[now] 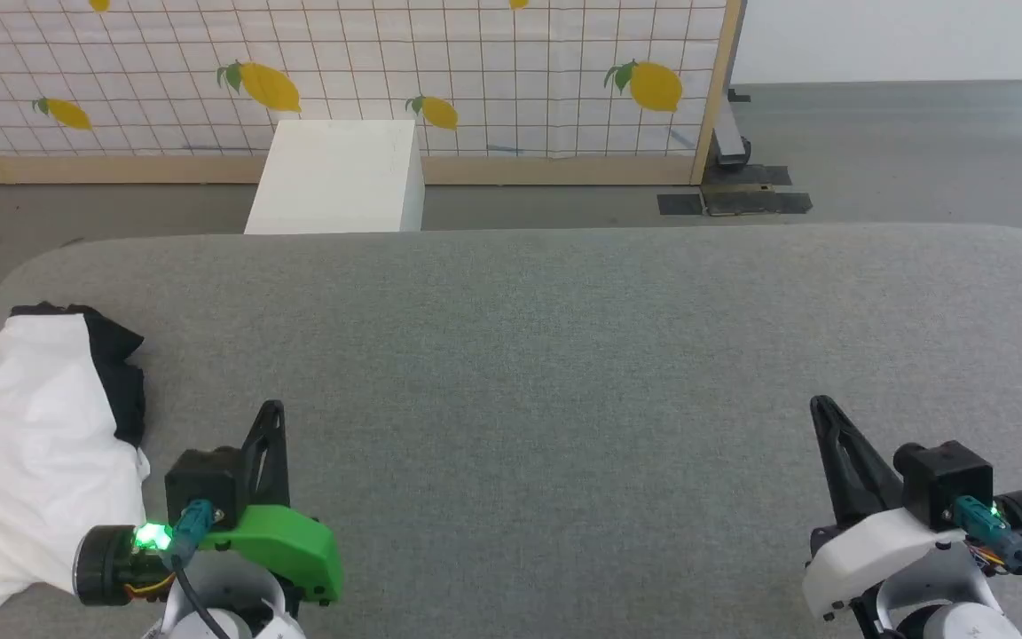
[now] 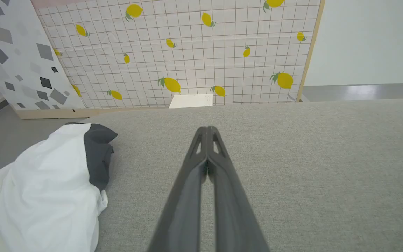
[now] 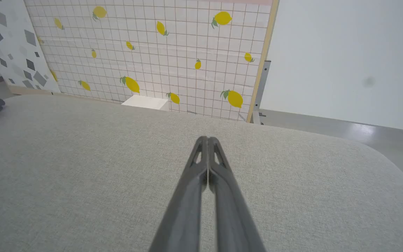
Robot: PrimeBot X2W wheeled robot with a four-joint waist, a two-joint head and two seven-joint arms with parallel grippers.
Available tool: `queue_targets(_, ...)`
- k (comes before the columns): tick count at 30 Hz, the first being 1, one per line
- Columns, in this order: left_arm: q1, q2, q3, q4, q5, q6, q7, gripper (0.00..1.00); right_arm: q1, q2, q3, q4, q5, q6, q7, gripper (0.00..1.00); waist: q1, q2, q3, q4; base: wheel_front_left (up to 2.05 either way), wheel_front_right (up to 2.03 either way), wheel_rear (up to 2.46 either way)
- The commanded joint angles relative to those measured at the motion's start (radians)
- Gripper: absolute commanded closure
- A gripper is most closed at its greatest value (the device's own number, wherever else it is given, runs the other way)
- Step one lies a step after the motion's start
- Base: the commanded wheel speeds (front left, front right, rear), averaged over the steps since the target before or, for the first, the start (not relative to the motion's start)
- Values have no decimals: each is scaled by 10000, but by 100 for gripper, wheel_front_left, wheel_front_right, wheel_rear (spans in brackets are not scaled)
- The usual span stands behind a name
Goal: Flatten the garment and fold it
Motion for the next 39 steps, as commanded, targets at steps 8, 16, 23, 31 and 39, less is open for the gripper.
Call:
queue_targets(8,109,-49,35,-28,103,66,14,100,-163,22,11,-53,-66,-19,-1,100,0,0,0,0,0,0,0)
queue_targets(16,109,-49,35,-28,103,66,14,100,-163,22,11,-53,-66,-19,-1,100,0,0,0,0,0,0,0)
queue_targets(23,109,-49,35,-28,103,66,14,100,-163,22,11,-53,-66,-19,-1,100,0,0,0,0,0,0,0)
queue_targets(31,-26,0,-88,67,-46,46,-66,0,-2,-1,-22,25,46,-1,-45,0,0,0,1,12,0,0,0)
queue_targets(39,-100,1,-201,258,-147,174,-233,0,-15,0,-64,73,124,-2,-158,0,0,0,-7,180,0,0,0)
